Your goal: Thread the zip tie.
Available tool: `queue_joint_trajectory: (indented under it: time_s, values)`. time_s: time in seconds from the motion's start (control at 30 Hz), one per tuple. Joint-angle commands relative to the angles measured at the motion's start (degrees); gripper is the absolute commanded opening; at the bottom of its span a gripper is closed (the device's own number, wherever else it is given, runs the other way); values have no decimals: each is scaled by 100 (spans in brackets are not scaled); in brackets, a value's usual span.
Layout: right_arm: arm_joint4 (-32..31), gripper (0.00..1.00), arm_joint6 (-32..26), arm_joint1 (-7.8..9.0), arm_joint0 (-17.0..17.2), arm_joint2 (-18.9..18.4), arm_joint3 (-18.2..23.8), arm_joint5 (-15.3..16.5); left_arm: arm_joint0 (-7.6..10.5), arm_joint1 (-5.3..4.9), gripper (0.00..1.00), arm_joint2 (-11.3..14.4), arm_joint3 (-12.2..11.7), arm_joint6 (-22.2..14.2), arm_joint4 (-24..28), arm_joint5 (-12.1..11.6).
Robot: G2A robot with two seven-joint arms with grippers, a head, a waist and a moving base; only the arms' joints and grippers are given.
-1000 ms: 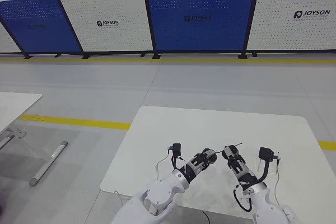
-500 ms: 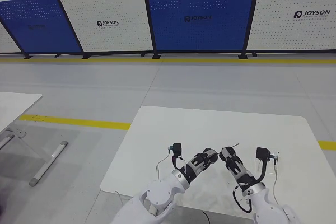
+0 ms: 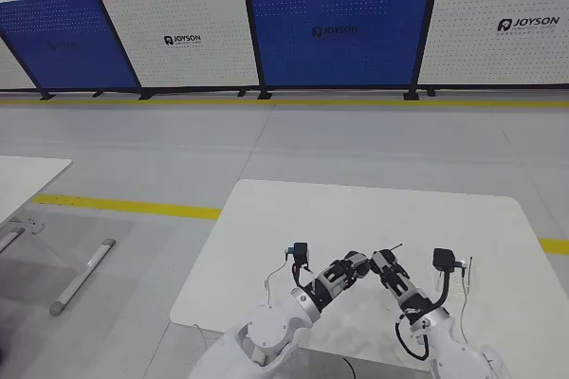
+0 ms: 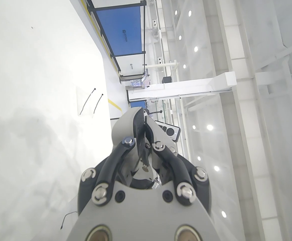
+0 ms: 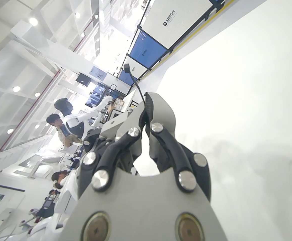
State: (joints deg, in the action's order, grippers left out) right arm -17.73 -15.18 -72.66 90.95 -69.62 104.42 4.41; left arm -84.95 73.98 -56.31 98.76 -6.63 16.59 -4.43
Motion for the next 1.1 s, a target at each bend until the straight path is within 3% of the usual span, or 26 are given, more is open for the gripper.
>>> queue_joint_trajectory:
  time_s: [0.0, 0.07, 0.13, 0.2, 0.7, 1.07]
  values:
    - [11, 0, 33, -2, -7, 4, -10, 19, -4, -3, 0, -7, 4, -8, -5, 6]
    - [8, 0, 72, -4, -10, 10, -15, 18, -9, -5, 0, -15, 7, -7, -10, 11]
    - [-19, 22, 134, -5, -9, 10, -15, -2, -12, -9, 0, -28, 5, 3, -26, 24]
    - [-38, 27, 159, -6, -4, 14, -11, -16, -13, -10, 0, -33, 1, 7, -31, 38]
    - [-169, 25, 324, 12, 154, -39, 150, 72, 24, -6, 0, -14, -65, 9, 0, 80]
    - [-276, 11, 413, 24, 262, -86, 295, 7, 26, -1, 0, 3, -81, 54, -6, 53]
